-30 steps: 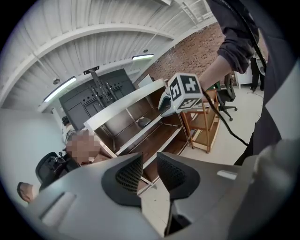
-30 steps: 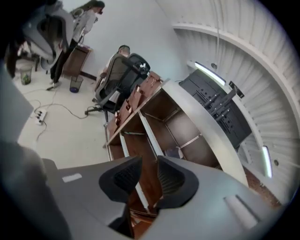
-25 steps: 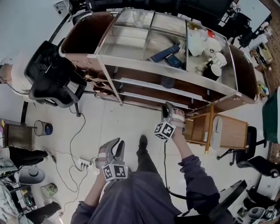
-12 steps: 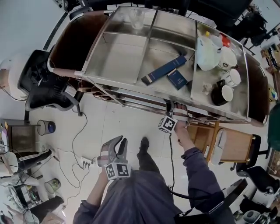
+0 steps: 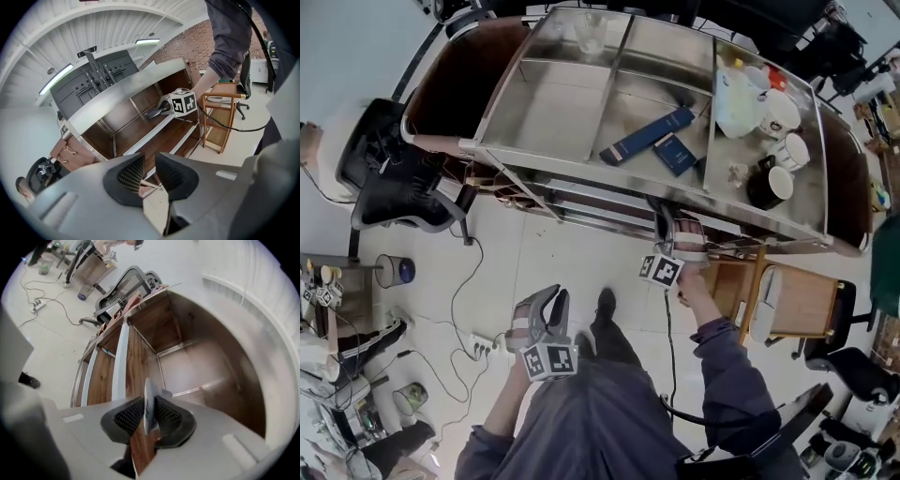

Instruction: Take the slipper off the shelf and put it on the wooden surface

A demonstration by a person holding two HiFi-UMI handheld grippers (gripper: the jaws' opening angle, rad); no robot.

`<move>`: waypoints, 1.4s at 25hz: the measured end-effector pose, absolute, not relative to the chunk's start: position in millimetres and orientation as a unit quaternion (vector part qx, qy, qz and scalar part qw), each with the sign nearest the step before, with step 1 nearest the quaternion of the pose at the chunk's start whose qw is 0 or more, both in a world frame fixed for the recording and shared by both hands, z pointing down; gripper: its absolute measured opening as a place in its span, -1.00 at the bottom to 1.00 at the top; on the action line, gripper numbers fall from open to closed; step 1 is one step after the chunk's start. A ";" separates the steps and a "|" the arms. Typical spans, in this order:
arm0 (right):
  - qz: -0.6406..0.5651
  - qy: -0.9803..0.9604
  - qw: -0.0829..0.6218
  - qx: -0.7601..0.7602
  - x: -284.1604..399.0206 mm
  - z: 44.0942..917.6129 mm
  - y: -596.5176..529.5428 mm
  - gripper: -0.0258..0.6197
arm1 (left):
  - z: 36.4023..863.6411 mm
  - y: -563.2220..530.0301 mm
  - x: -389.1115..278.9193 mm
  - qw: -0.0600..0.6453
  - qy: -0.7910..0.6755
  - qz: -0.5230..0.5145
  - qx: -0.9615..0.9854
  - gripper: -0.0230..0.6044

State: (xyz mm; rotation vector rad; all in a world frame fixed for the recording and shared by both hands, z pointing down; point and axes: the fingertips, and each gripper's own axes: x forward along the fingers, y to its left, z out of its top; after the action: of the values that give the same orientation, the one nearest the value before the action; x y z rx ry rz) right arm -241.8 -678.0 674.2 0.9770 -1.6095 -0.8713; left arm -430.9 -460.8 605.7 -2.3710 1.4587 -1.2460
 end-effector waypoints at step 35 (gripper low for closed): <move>-0.327 -0.713 0.433 0.444 140.4 571.4 -51.2 -0.70 | 595.4 -42.5 18.2 0.149 0.394 -0.333 -0.843 -0.73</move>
State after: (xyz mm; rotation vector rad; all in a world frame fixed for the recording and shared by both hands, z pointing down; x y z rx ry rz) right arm 140.4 -51.2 571.4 1.1070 -1.7771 -0.8145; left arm 18.2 -42.5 595.4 -2.4245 1.1329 -0.9577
